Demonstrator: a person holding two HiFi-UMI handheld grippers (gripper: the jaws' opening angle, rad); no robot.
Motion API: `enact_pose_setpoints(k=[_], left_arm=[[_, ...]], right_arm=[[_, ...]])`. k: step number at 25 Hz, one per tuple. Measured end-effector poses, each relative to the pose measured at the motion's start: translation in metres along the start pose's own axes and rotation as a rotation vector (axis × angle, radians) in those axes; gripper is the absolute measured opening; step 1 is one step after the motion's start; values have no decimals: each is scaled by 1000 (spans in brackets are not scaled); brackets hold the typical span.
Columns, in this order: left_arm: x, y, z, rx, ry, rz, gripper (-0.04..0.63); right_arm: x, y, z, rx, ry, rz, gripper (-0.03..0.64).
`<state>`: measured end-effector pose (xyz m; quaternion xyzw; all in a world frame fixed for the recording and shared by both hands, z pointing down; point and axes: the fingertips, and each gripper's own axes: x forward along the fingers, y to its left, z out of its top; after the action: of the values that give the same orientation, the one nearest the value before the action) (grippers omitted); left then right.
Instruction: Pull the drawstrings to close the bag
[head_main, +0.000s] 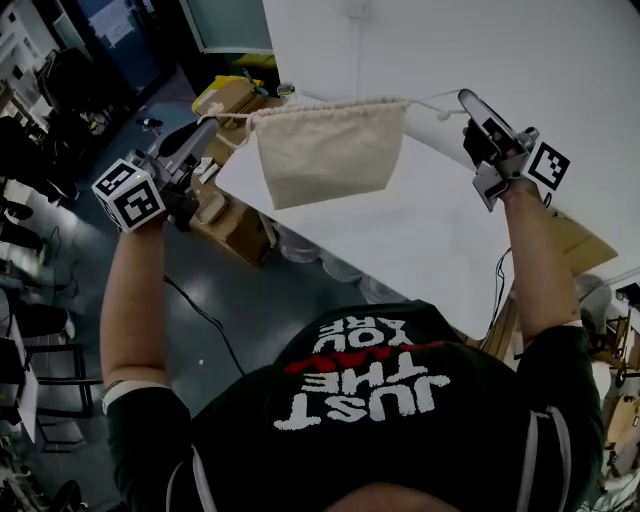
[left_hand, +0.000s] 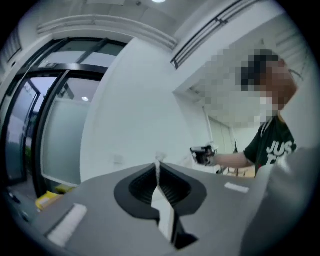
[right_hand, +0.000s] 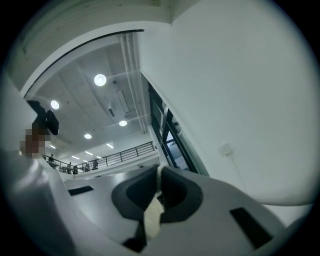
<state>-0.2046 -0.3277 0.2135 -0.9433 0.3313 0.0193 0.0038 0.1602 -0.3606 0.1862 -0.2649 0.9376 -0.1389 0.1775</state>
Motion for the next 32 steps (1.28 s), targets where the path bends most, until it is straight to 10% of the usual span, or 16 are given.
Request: enact_pose_setpoints(k=[5, 10, 19, 32], left_arm=[[5, 22, -2, 348, 243, 184, 11], [4, 51, 22, 559, 308, 442, 11], [9, 74, 68, 569, 157, 724, 11], [-7, 115, 79, 584, 171, 964, 12]], right_arm=[[6, -3, 8, -170, 56, -87, 8], [18, -18, 13, -486, 186, -295, 8], [34, -22, 37, -880, 294, -558, 8], [44, -23, 70, -894, 224, -662, 8]])
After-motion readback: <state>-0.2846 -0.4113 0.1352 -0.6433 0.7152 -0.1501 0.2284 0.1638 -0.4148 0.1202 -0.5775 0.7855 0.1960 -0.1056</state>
